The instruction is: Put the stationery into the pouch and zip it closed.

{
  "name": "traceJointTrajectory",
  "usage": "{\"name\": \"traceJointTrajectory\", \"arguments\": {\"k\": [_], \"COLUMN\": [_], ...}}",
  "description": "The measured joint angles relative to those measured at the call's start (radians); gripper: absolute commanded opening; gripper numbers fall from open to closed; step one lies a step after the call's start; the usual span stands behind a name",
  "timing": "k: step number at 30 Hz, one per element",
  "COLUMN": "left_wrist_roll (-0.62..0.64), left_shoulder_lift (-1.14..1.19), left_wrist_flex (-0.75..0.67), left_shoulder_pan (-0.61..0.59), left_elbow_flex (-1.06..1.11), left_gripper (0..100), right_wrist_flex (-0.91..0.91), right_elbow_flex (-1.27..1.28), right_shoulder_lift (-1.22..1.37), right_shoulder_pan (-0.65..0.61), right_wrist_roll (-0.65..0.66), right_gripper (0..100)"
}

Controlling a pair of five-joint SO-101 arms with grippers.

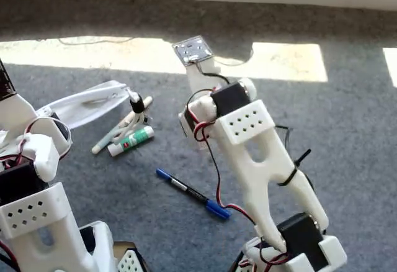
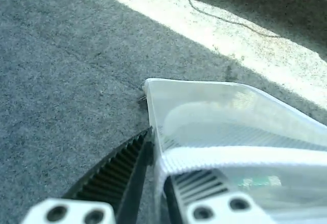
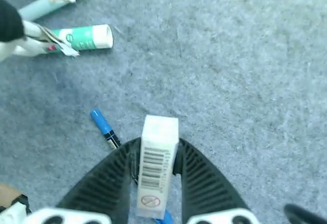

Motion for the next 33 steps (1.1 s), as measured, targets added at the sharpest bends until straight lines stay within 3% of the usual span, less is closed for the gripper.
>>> {"name": "traceJointTrajectory", "arguments": {"k": [4,12,17,33], "left_wrist_roll": [0.000,0.000,0.000,0.000], "left_shoulder_lift": [0.000,0.000,0.000,0.000], "left_wrist_flex": [0.000,0.000,0.000,0.021], "left_shoulder_pan": [0.000,0.000,0.000,0.000], "left_elbow_flex": [0.000,0.000,0.000,0.000], "left_gripper": [1,1,1,1], "right_wrist_flex": [0.000,-0.032,-0.138,-0.528], "right_elbow_flex": [0.000,0.000,0.000,0.069], "right_shoulder_lift": [-0.089,-0.282,-0.377,-0.422], "right_shoulder_pan": [-0.028,-0.196,-0.292,-0.328], "right_wrist_roll": [-0.046,-0.054,-0.054,-0.054], "right_gripper": [0.5,0.5,0.5,0.5]}}
